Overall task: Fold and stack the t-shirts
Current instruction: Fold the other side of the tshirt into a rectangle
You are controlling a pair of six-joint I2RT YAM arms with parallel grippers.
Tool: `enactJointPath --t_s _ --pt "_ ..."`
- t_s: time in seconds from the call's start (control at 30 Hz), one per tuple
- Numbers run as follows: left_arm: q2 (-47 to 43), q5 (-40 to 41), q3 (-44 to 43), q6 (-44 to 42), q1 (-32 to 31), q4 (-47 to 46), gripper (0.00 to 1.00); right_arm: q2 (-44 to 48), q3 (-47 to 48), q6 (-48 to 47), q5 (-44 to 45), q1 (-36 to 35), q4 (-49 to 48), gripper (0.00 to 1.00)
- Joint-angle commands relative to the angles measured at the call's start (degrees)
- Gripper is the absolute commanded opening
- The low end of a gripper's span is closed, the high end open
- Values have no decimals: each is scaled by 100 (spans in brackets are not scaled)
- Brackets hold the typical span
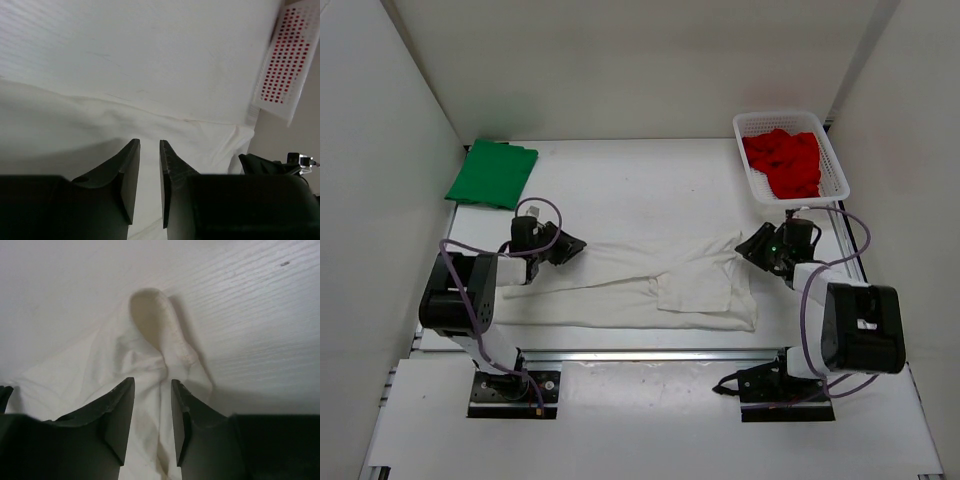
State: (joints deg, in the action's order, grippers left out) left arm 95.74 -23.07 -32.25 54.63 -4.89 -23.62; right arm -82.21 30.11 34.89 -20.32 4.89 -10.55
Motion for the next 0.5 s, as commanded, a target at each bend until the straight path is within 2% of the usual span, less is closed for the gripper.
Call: enactJointPath --t_s 0.0,0.03,0.13,0.23,0.37,0.47 --pt "-810 48 -158 -48 -380 57 33 678 223 -18 466 -381 184 35" --pt "-994 127 -307 -136 -495 129 35 767 250 0 528 -453 237 34" --pt "-1338 373 -528 -645 -1040 699 40 988 215 88 616 -1355 281 14" --pt "-1418 286 -677 -979 -1637 972 41 717 259 71 897 -2357 448 2" --pt "-1366 -91 -432 -1121 -2138 903 41 76 259 70 1065 -3045 510 0" --pt "-1462 -276 -168 -1086 -2350 762 42 -530 529 53 889 -2985 448 0"
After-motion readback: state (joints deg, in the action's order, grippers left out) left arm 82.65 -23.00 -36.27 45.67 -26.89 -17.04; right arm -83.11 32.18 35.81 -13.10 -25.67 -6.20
